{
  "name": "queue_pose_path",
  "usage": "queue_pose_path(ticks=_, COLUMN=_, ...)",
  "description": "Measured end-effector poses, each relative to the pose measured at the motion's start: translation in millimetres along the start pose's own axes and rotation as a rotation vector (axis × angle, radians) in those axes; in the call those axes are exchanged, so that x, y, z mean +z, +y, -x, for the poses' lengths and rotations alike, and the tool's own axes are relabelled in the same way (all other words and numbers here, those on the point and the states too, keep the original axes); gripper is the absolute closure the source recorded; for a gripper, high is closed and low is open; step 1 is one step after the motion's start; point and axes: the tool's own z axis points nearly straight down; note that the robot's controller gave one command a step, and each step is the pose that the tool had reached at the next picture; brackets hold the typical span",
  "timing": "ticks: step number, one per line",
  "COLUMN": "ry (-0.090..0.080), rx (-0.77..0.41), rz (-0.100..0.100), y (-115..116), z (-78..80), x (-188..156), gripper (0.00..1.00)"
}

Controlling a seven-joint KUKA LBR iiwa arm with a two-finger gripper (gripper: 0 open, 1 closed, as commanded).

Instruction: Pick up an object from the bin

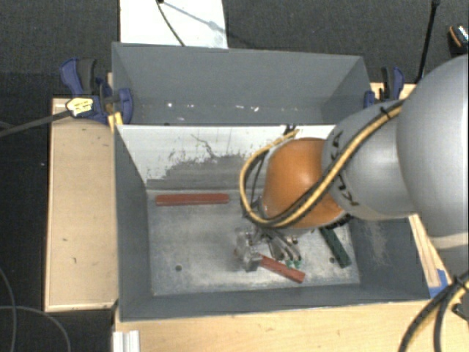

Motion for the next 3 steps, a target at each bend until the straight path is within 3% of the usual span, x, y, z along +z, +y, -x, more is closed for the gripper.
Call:
queue_pose_path(ticks=1, ry=0.0, rx=0.003, rz=0.0, y=0.0, z=0.0, x=0.0, gripper=0.0)
queue_pose_path(ticks=2, ry=-0.005, rx=-0.116, rz=-0.005, y=-81.4, z=48.5, x=5.9, gripper=0.0)
queue_pose_path(ticks=3, ry=-0.005, rx=0.19, rz=-0.003, y=-131.8, z=54.4, x=5.8, gripper=0.0)
